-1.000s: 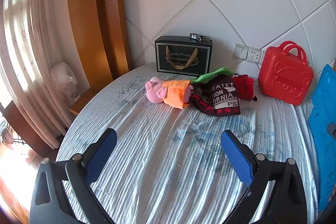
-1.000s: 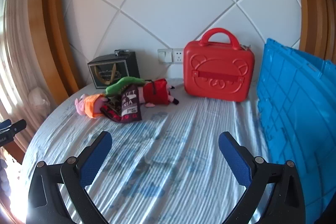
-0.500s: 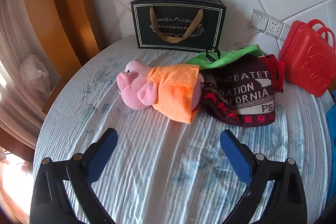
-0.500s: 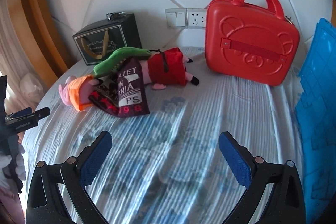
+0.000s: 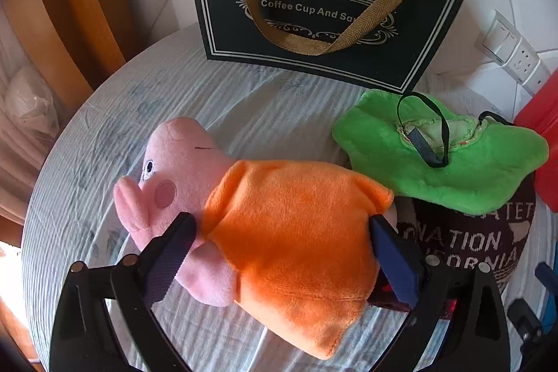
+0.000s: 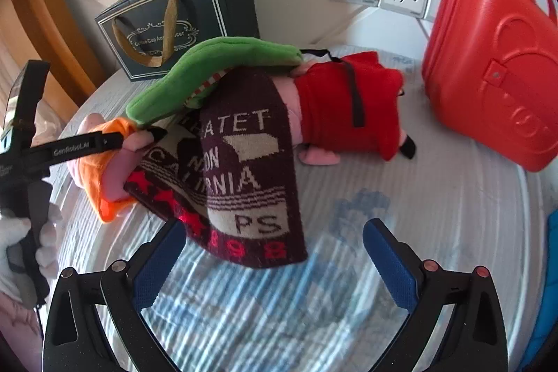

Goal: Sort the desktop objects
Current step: 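Grasp the pink pig plush in orange with the left tool while the right tool grasps the maroon sock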

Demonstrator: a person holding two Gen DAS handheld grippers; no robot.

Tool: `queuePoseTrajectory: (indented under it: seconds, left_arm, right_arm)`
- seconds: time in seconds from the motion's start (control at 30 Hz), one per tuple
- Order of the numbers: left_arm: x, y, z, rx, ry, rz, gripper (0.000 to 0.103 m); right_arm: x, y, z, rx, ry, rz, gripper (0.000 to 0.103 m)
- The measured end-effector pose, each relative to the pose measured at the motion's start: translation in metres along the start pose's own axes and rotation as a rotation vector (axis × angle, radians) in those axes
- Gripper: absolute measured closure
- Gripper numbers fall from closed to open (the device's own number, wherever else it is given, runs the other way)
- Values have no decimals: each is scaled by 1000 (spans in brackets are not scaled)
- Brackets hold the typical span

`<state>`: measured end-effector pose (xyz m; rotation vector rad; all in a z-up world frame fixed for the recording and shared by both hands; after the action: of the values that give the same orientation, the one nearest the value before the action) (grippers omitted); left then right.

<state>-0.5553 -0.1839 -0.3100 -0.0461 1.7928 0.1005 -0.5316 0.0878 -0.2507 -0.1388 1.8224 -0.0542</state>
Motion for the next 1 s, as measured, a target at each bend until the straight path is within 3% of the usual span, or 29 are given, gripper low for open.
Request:
queuePoseTrajectory:
  seconds: [0.17, 0.23, 0.27, 0.5, 0.67, 0.83, 0.93, 1.0]
  left_arm:
    - [-8, -17, 33, 51, -8, 37, 2]
    - [-12, -31, 46, 31, -17, 71, 2]
    - [-13, -38, 54, 28, -19, 74, 2]
    - [-18, -86, 100, 31, -48, -55, 1]
    - [-18, -108, 117, -16, -74, -64, 1]
    - [-54, -117, 120, -64, -13, 20, 1]
    - [-82, -128, 113, -100, 50, 55, 1]
    - [-87, -139, 105, -144, 62, 61, 1]
  right_arm:
    - [41, -8, -17, 6, -57, -36, 1]
    - [46, -10, -15, 7, -63, -48, 34]
    - [47, -11, -12, 12, -68, -46, 60]
    - [22, -5, 28, 29, -46, -122, 86]
    - [-1, 1, 56, 4, -32, -116, 90]
    - [-12, -3, 57, 6, -15, -124, 86]
    - [-22, -12, 52, -3, 6, -128, 77]
    - [-26, -19, 50, -13, 17, -135, 60]
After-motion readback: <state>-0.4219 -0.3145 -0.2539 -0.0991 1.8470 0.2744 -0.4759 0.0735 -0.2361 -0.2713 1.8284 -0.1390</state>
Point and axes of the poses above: each gripper's, at about its wrist camera, not at the fingertips, and x roughly the way its jaws point, y to its right, z to its underside, the point moved 7 cm from there along x, roughly the way its jaws point, and after that the axes turned 15 degrees about -y, right-handed, at the moved point
